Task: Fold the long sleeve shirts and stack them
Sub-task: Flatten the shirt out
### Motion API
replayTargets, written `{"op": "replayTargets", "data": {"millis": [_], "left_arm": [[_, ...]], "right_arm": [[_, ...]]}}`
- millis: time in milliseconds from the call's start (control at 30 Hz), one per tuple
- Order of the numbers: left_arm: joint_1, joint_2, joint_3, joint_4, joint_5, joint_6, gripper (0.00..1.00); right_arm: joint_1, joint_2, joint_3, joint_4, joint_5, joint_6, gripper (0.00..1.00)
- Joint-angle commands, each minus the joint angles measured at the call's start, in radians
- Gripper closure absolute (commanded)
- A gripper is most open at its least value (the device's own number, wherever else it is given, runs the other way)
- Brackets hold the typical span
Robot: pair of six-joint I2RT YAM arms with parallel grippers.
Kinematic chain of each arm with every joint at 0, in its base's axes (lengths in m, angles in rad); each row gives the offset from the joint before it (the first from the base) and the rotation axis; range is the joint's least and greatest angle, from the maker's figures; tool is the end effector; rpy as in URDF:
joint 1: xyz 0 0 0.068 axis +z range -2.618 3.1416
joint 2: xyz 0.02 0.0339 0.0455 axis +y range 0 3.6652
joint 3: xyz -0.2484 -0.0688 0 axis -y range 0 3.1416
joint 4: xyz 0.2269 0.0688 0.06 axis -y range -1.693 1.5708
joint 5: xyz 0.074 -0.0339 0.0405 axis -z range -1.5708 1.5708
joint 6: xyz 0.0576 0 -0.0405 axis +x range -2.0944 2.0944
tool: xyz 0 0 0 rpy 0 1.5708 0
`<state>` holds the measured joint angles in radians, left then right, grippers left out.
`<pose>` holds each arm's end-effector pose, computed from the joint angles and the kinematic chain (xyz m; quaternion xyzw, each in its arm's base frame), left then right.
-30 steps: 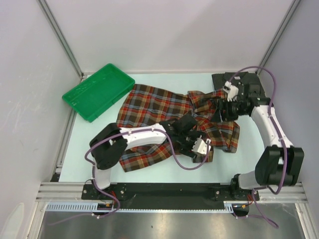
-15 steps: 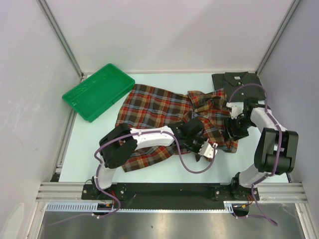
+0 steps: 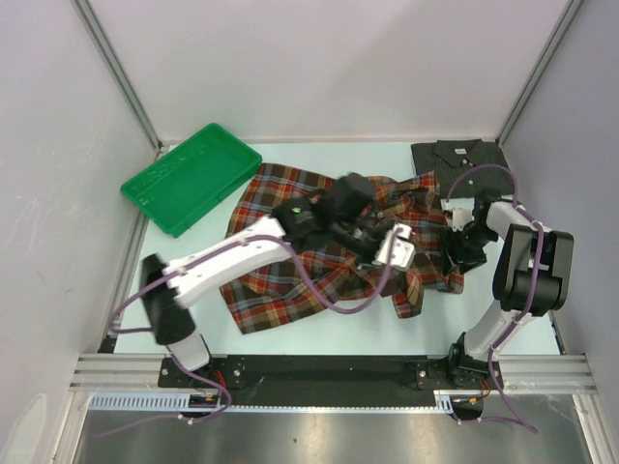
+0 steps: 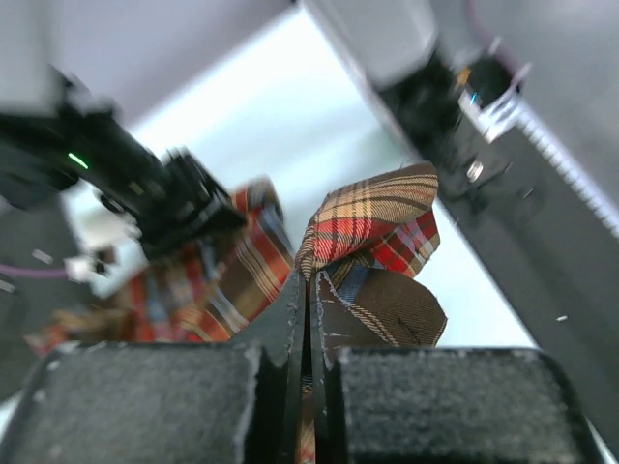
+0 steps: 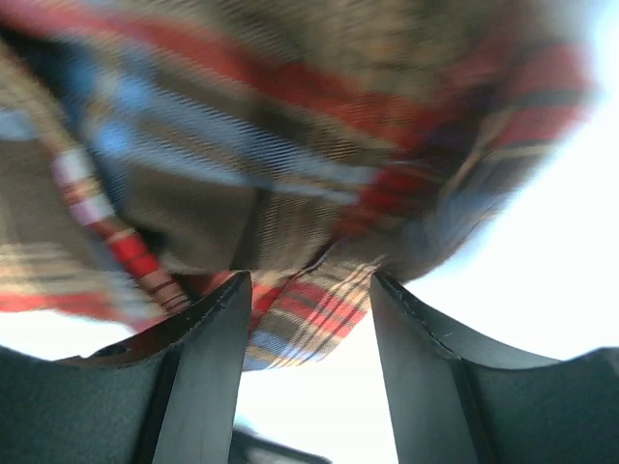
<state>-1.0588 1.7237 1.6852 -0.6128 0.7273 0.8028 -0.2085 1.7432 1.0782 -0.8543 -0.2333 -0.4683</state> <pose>0.1528 -0.3500 0.3393 0.7661 0.3736 -0.3691 0.3706 0.2815 -0.0459 0.1356 -0.1316 0.9841 0.1013 0.0627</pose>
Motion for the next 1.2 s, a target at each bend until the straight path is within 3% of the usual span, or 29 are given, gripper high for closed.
{"op": "replayTargets", "data": {"millis": [0,167,300,533,833,1000,1133,1167], "left_arm": [[0.000,-0.154,0.100,-0.157,0.164,-0.015,1.00],[0.003,-0.213,0.186,-0.243,0.260,-0.037,1.00],[0.002,-0.320,0.107,-0.234,0.326,-0.013,0.99],[-0.041,-0.358,0.070,-0.219,0.483,-0.028,0.96],[-0.159,-0.355,0.050,-0.220,0.569,-0.050,0.96],[-0.222,-0.357,-0.001,-0.216,0.586,-0.050,0.95],[-0.277,-0.349,-0.015,-0.209,0.538,-0.025,0.94],[-0.280,-0.351,-0.022,-0.203,0.532,-0.033,0.95]], "right_arm": [[-0.046,0.042,0.048,0.192,0.095,-0.096,0.42],[-0.072,0.046,0.046,0.216,0.111,-0.151,0.42],[-0.095,0.030,0.020,0.224,0.106,-0.191,0.42],[-0.124,-0.002,-0.011,0.232,0.132,-0.245,0.43],[-0.134,-0.191,0.132,0.031,-0.035,-0.297,0.43],[-0.123,-0.281,0.236,-0.152,-0.292,-0.342,0.42],[-0.011,-0.361,0.180,-0.230,-0.403,-0.345,0.42],[0.064,-0.382,0.152,-0.232,-0.420,-0.334,0.42]]}}
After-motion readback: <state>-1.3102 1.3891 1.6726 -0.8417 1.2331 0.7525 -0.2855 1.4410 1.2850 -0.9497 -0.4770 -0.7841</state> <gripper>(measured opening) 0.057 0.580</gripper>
